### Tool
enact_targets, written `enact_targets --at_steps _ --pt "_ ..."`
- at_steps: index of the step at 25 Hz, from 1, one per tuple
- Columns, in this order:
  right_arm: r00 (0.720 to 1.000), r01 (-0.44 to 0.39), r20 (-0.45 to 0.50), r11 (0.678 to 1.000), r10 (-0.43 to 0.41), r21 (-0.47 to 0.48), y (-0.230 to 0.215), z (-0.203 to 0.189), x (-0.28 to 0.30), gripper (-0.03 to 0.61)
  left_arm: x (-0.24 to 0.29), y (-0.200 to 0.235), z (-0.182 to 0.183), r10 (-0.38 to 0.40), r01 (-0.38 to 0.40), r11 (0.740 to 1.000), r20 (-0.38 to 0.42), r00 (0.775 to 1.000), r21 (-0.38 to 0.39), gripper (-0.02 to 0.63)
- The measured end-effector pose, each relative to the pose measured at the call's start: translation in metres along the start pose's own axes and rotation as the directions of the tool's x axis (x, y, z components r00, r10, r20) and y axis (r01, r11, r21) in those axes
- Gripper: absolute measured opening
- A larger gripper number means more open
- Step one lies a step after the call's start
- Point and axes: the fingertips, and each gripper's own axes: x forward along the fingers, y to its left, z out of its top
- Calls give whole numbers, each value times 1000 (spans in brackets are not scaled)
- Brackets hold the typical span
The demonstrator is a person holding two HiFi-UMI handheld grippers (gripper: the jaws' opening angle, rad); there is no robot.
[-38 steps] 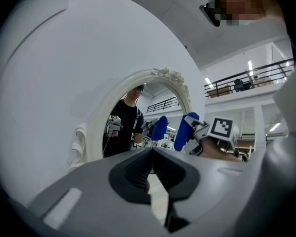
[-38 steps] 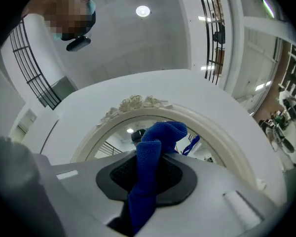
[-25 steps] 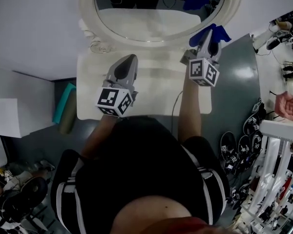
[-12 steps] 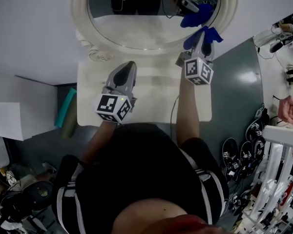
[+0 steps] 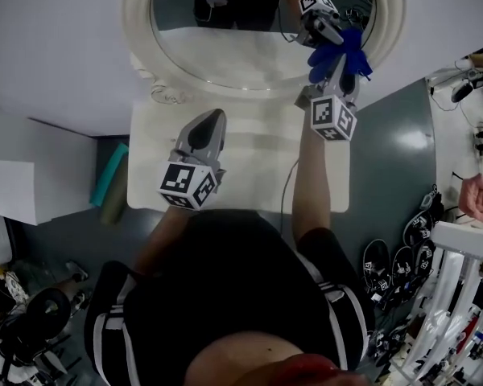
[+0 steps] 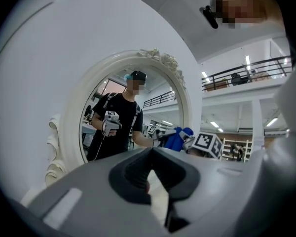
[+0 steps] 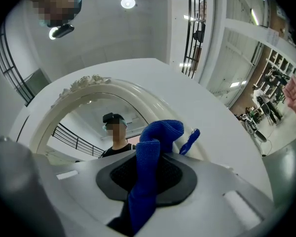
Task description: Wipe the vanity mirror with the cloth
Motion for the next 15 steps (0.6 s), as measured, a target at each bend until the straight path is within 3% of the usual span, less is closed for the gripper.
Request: enact_targets --at_steps 15 --pt "988 -93 120 996 94 -13 27 31 16 72 -6 17 4 31 -31 999 8 999 -18 12"
